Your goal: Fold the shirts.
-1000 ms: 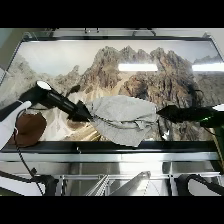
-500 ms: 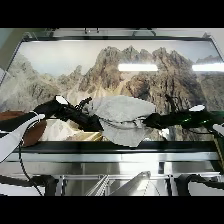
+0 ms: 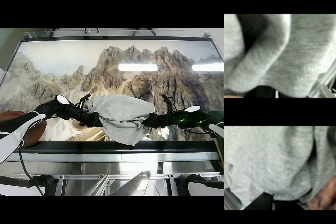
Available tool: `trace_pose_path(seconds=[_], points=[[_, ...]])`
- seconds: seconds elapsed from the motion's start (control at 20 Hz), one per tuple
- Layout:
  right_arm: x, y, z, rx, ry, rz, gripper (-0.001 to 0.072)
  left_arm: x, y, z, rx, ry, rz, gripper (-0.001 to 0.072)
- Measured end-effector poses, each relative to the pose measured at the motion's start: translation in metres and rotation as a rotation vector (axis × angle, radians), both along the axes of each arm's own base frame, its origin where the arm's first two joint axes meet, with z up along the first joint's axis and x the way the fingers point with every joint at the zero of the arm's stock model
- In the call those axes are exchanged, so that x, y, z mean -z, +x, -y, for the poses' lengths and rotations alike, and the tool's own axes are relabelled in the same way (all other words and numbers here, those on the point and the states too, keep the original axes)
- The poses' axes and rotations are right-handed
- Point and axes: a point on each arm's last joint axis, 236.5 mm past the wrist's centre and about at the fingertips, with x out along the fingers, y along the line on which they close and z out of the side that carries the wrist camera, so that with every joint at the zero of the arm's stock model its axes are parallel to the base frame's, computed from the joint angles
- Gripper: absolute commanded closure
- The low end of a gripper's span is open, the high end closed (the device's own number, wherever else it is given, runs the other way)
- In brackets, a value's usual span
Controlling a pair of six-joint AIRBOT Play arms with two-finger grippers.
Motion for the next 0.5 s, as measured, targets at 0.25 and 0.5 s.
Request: trace_pose_path(seconds=[0.25,0.5], points=[[-0.059,0.011,0.002,-0.012,0.093,0.101,0.0692,-0.066,0.027,0.002,0.022,-0.075,0.129,0.0687],[-0.159,0.022,0.02,0.044,0.23,0.301,0.0692,-0.131,0.044,-0.031,-0.056,-0.115,0.241,0.0687]])
